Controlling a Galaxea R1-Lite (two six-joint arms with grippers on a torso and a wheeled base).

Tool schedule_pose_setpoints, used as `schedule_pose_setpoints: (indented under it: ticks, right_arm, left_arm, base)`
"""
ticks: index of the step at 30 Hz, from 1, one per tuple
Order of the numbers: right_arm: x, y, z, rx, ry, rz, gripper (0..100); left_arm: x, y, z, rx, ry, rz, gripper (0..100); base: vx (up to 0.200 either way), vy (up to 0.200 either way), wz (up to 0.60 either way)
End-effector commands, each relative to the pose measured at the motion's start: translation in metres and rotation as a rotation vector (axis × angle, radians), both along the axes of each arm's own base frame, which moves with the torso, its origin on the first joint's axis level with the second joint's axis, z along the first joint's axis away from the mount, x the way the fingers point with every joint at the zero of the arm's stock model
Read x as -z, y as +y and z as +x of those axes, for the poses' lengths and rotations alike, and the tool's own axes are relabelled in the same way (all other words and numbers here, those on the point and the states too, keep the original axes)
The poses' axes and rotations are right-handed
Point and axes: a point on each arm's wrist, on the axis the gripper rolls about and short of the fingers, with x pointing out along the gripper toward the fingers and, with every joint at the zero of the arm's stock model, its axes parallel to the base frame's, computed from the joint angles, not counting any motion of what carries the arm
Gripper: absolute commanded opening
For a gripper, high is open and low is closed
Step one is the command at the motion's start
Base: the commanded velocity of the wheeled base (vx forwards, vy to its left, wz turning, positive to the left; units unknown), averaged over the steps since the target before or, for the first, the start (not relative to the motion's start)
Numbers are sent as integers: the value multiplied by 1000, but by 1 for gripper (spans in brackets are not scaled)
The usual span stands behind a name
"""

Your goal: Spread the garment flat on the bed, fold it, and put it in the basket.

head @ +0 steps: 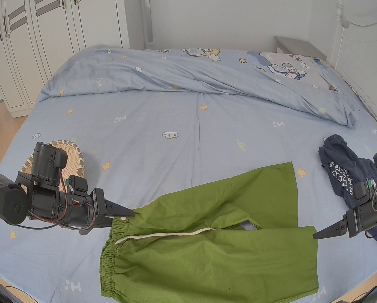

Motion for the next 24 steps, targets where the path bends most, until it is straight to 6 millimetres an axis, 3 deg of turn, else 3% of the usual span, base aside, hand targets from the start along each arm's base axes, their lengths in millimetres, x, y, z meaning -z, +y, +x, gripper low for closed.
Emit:
schedule_pose_setpoints:
  ticks: [1, 11, 20, 24]
  right_arm:
    - [0, 0, 0, -1, 1, 0, 100]
    - [0, 1, -1, -7, 0, 0, 100]
    - [1, 1, -2, -10, -1, 0, 100]
    - [1, 3, -2, -22, 0, -1, 100]
  left_arm:
    - [2, -3, -1, 14, 7, 1, 0]
    - [14, -11, -4, 52, 49, 15, 0]
    - [27, -58, -52, 306, 102, 48, 0]
    - [34, -67, -65, 366, 125, 72, 0]
  base:
    - [0, 0, 0]
    - [0, 0, 0]
    - [0, 0, 0]
    - [0, 0, 0]
